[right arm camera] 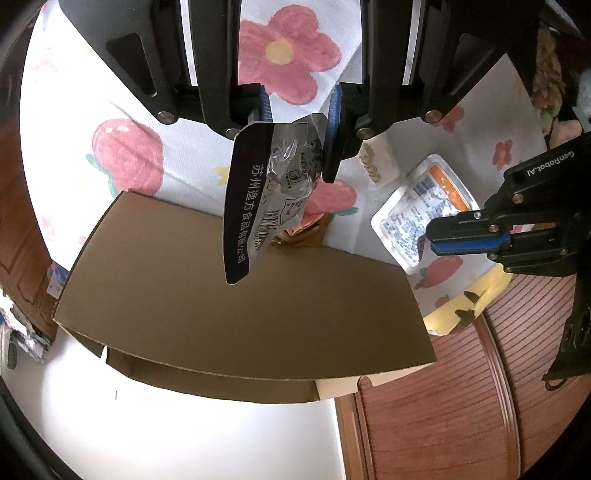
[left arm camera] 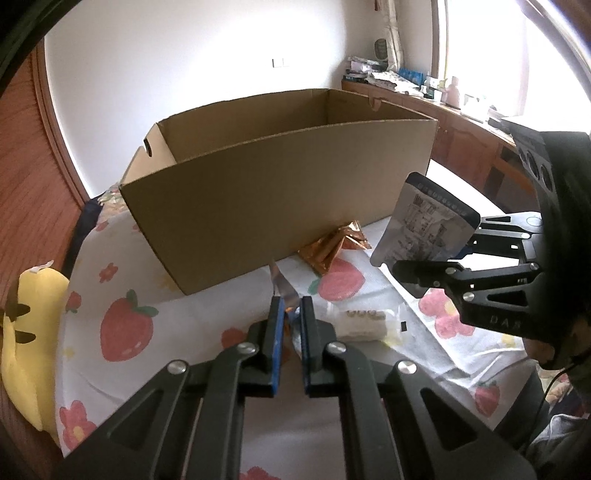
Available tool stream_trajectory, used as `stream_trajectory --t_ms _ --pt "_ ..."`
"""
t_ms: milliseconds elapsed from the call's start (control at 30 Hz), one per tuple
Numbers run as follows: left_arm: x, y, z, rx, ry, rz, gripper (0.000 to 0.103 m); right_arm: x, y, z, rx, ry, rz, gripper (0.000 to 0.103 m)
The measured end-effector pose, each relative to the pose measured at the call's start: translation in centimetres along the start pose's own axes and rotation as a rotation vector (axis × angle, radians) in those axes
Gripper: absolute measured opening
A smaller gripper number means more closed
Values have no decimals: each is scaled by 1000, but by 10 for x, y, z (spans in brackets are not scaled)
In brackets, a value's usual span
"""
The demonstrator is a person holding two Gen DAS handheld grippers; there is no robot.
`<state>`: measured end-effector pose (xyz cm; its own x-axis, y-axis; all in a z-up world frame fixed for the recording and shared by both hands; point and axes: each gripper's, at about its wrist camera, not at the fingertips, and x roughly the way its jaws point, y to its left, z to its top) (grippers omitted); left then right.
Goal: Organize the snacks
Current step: 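Carry both packets over the box and open the right tool to drop its packet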
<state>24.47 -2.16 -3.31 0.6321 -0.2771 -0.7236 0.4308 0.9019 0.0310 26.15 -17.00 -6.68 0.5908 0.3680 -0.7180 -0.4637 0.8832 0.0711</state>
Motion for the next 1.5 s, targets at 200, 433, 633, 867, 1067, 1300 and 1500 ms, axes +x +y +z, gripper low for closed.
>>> stream_trajectory --t_ms 200,433,633,867,1067,1300,1500 --pt "-17 -5 6 13 -38 2 5 -9 -1 3 2 -21 5 22" --pt "-47 -9 26 27 -117 6 5 -32 -1 16 -9 -72 12 22" --pt "-71 -7 51 34 -201 10 5 -55 1 35 -39 -129 20 22" --pt "-83 5 77 18 -281 22 5 -73 2 63 -80 -192 12 22" --pt "-76 24 98 -11 -325 50 5 -70 -1 81 -103 -214 5 22" --pt "-53 40 119 -40 -330 60 5 -53 -9 100 -115 -216 7 22" --pt "-29 46 127 -56 -328 63 5 -32 -18 111 -105 -204 6 22"
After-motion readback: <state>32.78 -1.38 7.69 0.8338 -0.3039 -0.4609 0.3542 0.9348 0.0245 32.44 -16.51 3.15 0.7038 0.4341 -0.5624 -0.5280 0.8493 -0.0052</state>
